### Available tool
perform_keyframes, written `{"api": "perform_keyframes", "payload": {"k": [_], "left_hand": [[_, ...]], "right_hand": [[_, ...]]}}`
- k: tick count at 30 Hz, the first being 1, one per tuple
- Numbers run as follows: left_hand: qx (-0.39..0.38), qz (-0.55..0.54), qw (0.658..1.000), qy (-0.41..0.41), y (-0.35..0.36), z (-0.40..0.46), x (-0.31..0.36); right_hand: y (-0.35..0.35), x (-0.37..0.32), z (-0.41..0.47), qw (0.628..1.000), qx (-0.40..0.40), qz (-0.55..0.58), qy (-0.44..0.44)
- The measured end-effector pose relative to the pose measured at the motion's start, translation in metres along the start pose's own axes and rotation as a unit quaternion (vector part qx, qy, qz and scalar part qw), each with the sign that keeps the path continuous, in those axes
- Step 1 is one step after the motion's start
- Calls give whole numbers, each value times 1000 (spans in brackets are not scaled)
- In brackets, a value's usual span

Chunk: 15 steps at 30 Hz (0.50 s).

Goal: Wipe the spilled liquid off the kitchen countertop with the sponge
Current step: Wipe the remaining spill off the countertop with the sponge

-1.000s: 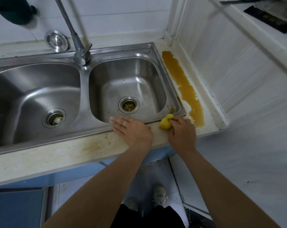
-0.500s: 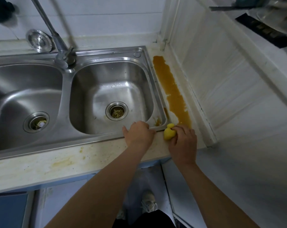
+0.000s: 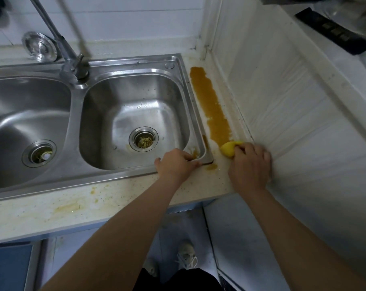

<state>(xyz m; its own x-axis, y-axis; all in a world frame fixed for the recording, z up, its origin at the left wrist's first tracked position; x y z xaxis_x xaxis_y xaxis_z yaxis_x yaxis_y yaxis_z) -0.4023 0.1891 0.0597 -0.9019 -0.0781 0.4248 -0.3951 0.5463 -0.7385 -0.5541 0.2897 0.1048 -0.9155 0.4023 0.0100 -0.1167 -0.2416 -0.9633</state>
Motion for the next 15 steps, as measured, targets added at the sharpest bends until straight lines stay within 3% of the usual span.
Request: {"api": "perform_keyframes", "payload": {"k": [2, 5, 7, 11, 15], "left_hand": [[3, -16, 1000, -6, -1, 2, -1], [5, -22, 1000, -10, 0, 3, -2], [1, -27, 1000, -7, 0, 3, -3], [-10, -24, 1000, -9, 1, 4, -5], [-16, -18, 1000, -4, 2, 5, -5]], "right_hand": [[0, -6, 0, 996, 10, 62, 59], [3, -43, -14, 995, 27, 85, -34], [3, -24, -10, 995, 14, 74, -60], [3, -12, -16, 991, -9, 128, 35], [-5, -75, -35, 982, 21, 151, -109]]}}
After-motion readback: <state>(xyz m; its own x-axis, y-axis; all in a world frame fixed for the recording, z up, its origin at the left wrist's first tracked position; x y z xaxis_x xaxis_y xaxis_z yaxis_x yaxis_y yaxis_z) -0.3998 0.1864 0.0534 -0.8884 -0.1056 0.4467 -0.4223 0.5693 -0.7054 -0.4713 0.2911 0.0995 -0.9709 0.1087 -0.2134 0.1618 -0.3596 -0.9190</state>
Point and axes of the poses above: each hand's wrist, its own z-axis towards the middle knuckle, its own y-axis out of the palm, x = y × z, the point moved 10 cm from there along z, towards the middle knuckle, and after that the axes turned 14 degrees about -y, right-handed, at the moved point
